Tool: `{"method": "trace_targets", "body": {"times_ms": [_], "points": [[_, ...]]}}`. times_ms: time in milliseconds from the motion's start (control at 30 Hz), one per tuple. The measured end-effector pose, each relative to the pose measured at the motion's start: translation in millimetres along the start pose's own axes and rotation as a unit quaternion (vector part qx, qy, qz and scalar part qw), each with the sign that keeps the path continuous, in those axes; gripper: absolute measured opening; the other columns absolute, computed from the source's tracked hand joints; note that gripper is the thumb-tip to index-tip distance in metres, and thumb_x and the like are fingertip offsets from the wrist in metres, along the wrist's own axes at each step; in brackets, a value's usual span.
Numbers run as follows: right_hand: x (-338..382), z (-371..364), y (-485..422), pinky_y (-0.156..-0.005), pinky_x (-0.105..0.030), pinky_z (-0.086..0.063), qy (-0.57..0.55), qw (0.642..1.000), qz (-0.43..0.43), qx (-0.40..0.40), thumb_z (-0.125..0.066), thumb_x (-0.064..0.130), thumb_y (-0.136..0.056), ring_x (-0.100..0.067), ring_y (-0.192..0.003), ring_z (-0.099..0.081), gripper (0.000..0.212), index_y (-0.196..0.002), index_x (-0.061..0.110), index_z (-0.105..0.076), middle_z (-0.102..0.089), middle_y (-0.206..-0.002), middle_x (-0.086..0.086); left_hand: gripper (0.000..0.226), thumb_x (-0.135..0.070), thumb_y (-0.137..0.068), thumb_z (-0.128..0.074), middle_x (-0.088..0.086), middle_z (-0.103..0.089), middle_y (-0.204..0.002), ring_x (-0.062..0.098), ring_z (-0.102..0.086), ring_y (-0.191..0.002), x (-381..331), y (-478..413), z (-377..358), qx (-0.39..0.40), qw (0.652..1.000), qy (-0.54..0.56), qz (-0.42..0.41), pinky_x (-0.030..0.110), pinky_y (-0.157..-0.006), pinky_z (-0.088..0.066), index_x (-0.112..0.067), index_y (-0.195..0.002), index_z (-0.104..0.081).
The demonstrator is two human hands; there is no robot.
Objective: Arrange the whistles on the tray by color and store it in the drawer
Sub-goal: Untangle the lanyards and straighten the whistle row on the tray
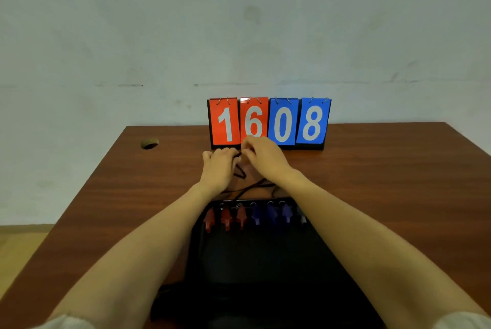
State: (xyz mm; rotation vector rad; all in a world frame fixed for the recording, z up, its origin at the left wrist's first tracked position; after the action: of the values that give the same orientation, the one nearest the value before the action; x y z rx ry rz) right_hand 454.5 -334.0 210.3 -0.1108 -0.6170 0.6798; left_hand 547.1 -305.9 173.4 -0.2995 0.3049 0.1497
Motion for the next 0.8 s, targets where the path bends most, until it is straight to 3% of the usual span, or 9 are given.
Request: {"method": "trace_targets", "body": {"times_ms": [133, 400, 633, 800], "points": [[28.9, 90.2, 0.9, -0.078, -0.035, -0.051, -0.019, 0.991, 0.018, -0.129, -0.050, 0.017, -0.096, -0.020, -0.087, -0.059, 0.014, -0.097, 0.008, -0.062, -0.066, -0.095, -0.006, 0.026, -0.022, -0.101, -0.036, 0.002, -0.062, -0.087, 0.024, -0.053, -0.083, -16.8, 5.2, 53.2, -0.066, 0.998, 0.011, 0.006, 0.031, -0.071, -0.019, -0.020, -0.079, -0.051], [69.1, 234.0, 57.6, -0.081, -0.034, -0.047, -0.013, 0.953, 0.069, -0.295, -0.051, 0.020, -0.097, -0.017, -0.089, -0.055, 0.016, -0.100, 0.011, -0.064, -0.067, -0.092, -0.003, 0.030, -0.016, -0.099, -0.031, 0.007, -0.067, -0.092, 0.028, -0.059, -0.087, -29.1, 26.8, 161.9, -0.163, 0.985, -0.039, 0.035, 0.036, -0.079, -0.027, -0.010, -0.088, -0.058], [60.5, 264.9, 111.8, -0.071, -0.030, -0.045, 0.019, 0.955, 0.039, -0.293, -0.050, 0.022, -0.098, -0.018, -0.087, -0.056, 0.018, -0.101, 0.010, -0.062, -0.066, -0.092, -0.004, 0.030, -0.012, -0.100, -0.034, 0.004, -0.067, -0.092, 0.024, -0.058, -0.086, -31.2, 71.2, 199.6, -0.174, 0.983, -0.056, 0.024, 0.032, -0.076, -0.021, -0.014, -0.103, -0.063], [37.3, 254.5, 147.0, -0.070, -0.032, -0.047, 0.024, 0.965, 0.002, -0.261, -0.050, 0.024, -0.098, -0.018, -0.084, -0.057, 0.018, -0.100, 0.011, -0.061, -0.066, -0.091, -0.003, 0.032, -0.023, -0.103, -0.031, 0.006, -0.068, -0.092, 0.025, -0.053, -0.076, -30.2, 107.8, 202.4, -0.151, 0.984, -0.091, 0.029, 0.032, -0.080, -0.023, -0.012, -0.107, -0.061]]}}
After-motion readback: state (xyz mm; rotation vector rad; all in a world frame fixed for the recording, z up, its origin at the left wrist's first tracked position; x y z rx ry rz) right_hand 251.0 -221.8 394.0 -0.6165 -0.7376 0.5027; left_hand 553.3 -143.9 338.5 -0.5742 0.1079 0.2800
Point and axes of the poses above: each hand's wrist, its own y-axis away from the middle knuckle, its own z-axis out of the back of the hand, x = y × z, the point moved 10 cm from there along -y, towards the middle knuckle
